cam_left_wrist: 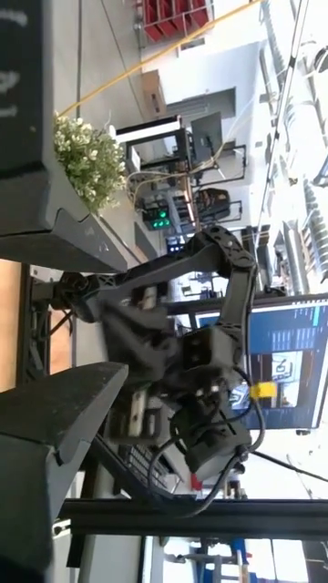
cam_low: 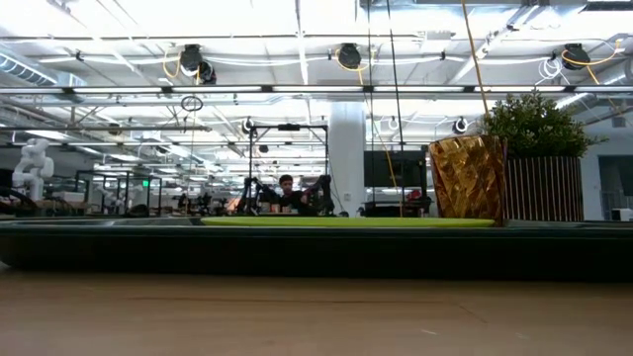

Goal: Pick and place plate/cup/fork/spoon on tray
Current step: Adjust the black tray on the table

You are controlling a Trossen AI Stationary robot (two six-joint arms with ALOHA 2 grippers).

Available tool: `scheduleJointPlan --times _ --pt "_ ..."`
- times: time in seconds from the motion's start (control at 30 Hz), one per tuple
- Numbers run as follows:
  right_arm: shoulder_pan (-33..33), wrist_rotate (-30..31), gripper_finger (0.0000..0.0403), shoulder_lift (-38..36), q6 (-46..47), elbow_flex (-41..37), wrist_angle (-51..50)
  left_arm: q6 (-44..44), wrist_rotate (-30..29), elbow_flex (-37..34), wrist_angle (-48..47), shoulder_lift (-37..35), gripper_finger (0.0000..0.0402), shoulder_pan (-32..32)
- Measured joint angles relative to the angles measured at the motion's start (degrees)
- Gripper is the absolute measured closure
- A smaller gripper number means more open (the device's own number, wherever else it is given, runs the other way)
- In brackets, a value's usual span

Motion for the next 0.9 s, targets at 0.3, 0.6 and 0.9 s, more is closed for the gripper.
scheduleJointPlan --times 0.3,0.6,0.9 --pt "-0.14 4.08 0.0344 -0.97 -3.6 -5.67 16.28 -0.04 0.0 0.0 0.0 0.0 0.0227 0.0" --pt "-6.85 6.02 0.0344 -3.18 -39.65 -5.27 48.21 -0.06 -0.01 0.0 0.0 0.0 0.0227 0.0" --pt "-19.16 -28.12 0.0344 -3.58 -66.62 -5.23 66.0 -0.07 -0.02 0.0 -0.01 0.0 0.0227 0.0"
